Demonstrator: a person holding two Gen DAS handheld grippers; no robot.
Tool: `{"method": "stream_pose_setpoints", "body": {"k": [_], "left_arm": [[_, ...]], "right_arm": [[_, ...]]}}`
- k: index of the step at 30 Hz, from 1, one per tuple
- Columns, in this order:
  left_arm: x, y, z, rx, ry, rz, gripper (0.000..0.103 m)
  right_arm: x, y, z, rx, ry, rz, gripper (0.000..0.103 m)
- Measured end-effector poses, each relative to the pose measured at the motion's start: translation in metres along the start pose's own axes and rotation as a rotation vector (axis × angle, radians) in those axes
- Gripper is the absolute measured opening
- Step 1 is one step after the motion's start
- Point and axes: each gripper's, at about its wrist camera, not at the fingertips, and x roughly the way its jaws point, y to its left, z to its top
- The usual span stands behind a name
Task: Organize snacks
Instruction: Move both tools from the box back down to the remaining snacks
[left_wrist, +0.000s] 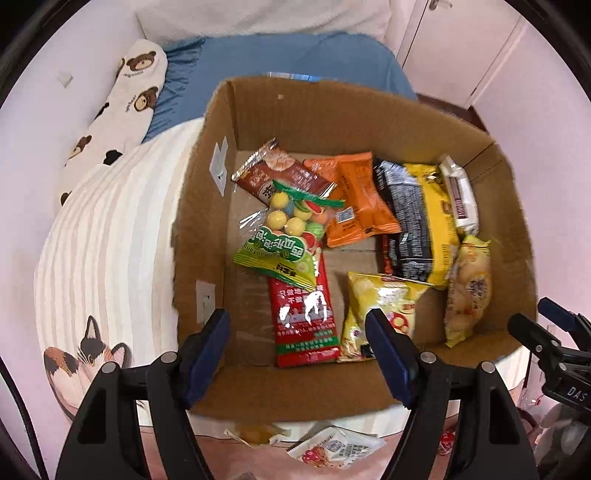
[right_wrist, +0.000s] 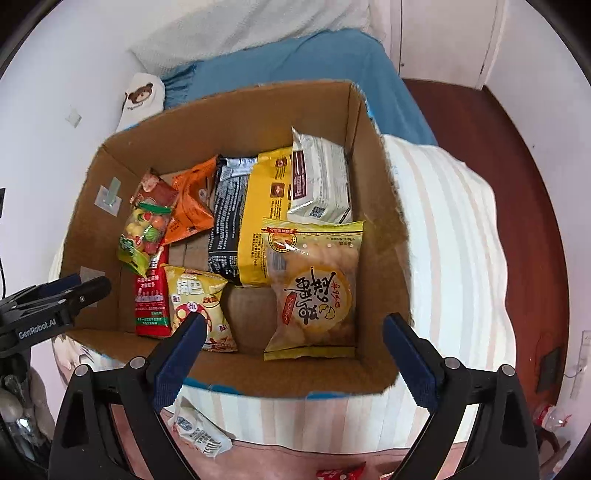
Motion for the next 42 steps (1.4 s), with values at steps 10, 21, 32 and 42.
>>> {"method": "stream_pose_setpoints", "body": {"k": [10,21,32,42], "left_arm": [[-0.065,-0.023,-0.044,0.071,-0.188,0.047,0.074],[-0.107,-0.03,-0.081,0.05,-0.263,-0.02,0.074],[-0.061,-0.03,-0.149,0.04,-0.111,-0.03,0.074],[0.044,-0.024,-0.194,-0.11,0.203,-0.178,0.074]], "right_arm": [[-0.059,0.011,-0.033,-0.009,-0.131,-0.019,0.098],[-0.111,0.019,-0.074,0.006,-0.209,0.021,0.098],[-0.088,-0.067,-0.163,0.268,-0.046,0.042,0.098],[-0.013,-0.154,-0.211,0.414,0.136,-0.084,0.098]]}}
